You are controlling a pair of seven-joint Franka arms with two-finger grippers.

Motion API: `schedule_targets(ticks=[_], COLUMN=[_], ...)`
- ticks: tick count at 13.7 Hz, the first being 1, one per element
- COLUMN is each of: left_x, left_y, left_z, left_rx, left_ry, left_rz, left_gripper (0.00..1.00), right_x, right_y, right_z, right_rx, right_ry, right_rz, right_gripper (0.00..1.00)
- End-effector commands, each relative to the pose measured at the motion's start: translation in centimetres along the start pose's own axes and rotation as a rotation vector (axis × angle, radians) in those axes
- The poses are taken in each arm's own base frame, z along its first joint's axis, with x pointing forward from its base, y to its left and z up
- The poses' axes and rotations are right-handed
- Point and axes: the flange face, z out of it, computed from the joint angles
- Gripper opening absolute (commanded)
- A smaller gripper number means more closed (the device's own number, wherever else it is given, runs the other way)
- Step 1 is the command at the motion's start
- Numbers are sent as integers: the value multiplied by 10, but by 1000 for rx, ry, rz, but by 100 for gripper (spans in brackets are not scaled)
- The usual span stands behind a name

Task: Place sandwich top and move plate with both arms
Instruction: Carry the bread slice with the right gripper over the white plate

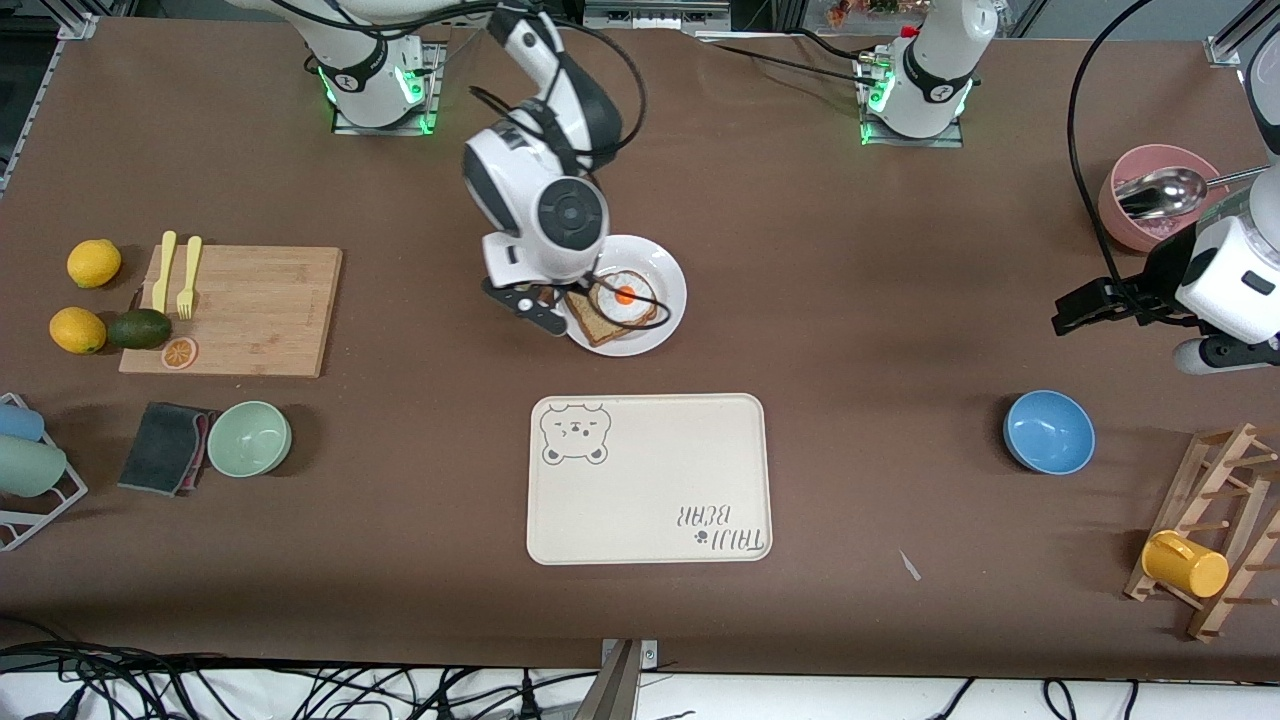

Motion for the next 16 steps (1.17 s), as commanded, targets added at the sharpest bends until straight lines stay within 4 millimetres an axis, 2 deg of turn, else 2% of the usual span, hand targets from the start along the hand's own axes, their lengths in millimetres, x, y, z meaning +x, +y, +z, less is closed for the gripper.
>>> schedule_targets(ticks=[1, 5, 7, 8, 13, 14, 15, 16], left_x=[-6, -6, -6, -6, -6, -6, -6, -6], left_y=[2, 2, 4, 5, 3, 3, 3, 3], left_z=[-8, -8, -8, -9, -8, -8, -9, -8], left_rx=[-23, -21, -20, -22, -22, -21, -22, -22], left_ry=[-7, -6, -6, -5, -6, -8, -5, -6], left_rz=[-5, -5, -1, 1, -2, -2, -2, -2], left_gripper=[100, 100, 100, 100, 100, 100, 100, 100], right_x=[-27, -50, -52, -60, -57, -58, -57, -56], right_y=[-33, -59, -66, -71, -77, -77, -77, -77], right_z=[-3, 17, 26, 29, 37, 38, 40, 39], right_rx=[24, 95, 111, 123, 141, 142, 138, 139], right_ry=[-8, 10, 15, 26, 42, 40, 41, 44], right_rz=[32, 25, 24, 10, 8, 7, 9, 8], right_gripper=[0, 0, 0, 0, 0, 13, 64, 86])
